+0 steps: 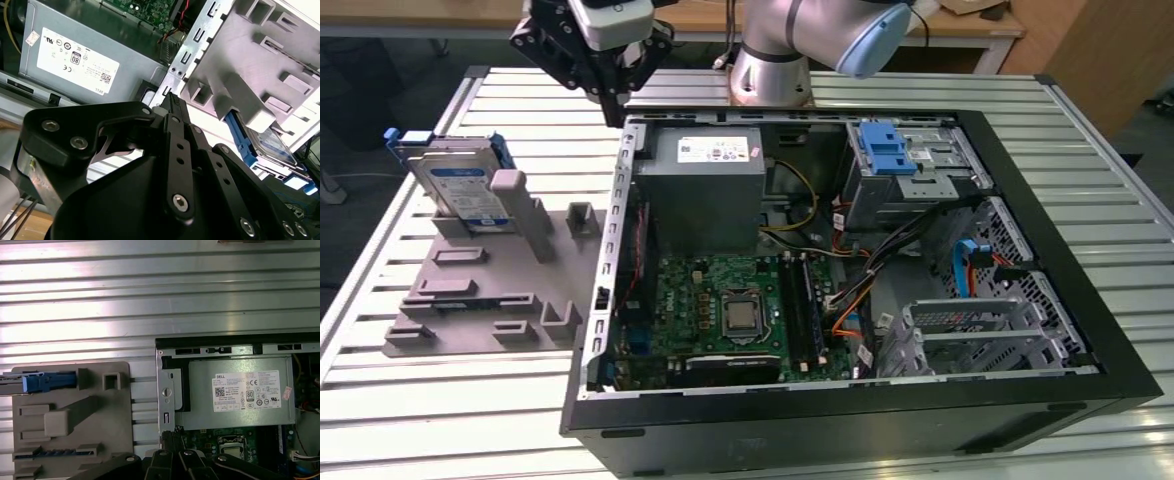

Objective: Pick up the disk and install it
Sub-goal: 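Reach for the disk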

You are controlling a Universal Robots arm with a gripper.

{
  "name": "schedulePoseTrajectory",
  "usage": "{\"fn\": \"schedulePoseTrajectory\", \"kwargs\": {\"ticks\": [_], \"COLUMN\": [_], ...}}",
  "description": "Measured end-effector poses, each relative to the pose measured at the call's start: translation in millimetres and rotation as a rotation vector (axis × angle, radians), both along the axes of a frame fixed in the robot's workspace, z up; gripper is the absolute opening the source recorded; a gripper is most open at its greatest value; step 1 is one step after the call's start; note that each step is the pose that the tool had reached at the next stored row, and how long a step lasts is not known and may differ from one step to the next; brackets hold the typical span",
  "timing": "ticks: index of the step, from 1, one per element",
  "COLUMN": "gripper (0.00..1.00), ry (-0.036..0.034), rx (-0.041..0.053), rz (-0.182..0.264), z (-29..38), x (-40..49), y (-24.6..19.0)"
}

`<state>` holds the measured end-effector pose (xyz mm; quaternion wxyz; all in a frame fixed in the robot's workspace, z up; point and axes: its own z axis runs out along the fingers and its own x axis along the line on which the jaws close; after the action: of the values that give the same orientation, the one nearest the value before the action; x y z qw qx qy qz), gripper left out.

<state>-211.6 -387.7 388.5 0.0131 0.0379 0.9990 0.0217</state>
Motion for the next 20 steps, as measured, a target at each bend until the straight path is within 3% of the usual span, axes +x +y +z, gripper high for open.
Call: {"fn": "schedulePoseTrajectory", "kwargs": {"ticks": [20], "gripper": [0.11], "ry": [0.0000], "rx": [0.0000], "rz": [0.000], "z": [-0.1], "x": [-6.3], "y": [0.0]}}
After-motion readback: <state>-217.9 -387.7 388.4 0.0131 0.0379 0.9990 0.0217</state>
